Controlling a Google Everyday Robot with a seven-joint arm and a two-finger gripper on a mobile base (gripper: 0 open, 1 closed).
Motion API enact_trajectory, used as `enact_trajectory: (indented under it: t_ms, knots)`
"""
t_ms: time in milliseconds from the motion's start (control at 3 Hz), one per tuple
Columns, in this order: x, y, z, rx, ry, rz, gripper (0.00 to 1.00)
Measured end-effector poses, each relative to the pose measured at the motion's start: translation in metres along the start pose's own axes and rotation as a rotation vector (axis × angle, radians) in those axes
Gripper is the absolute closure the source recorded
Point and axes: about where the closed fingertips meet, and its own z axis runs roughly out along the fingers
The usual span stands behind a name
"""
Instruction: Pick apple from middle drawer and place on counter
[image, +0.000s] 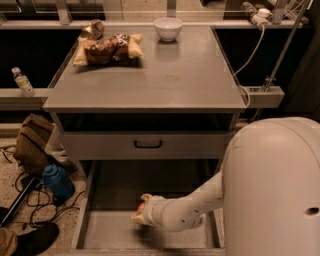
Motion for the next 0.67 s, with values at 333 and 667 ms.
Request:
enact_trajectory:
  t_ms: [333, 667]
  knots:
    - [-0.004, -0.001, -0.003, -0.009, 0.006, -0.001, 1.0]
    - [-0.022, 0.001, -0.033, -0.041, 0.023, -0.005, 1.0]
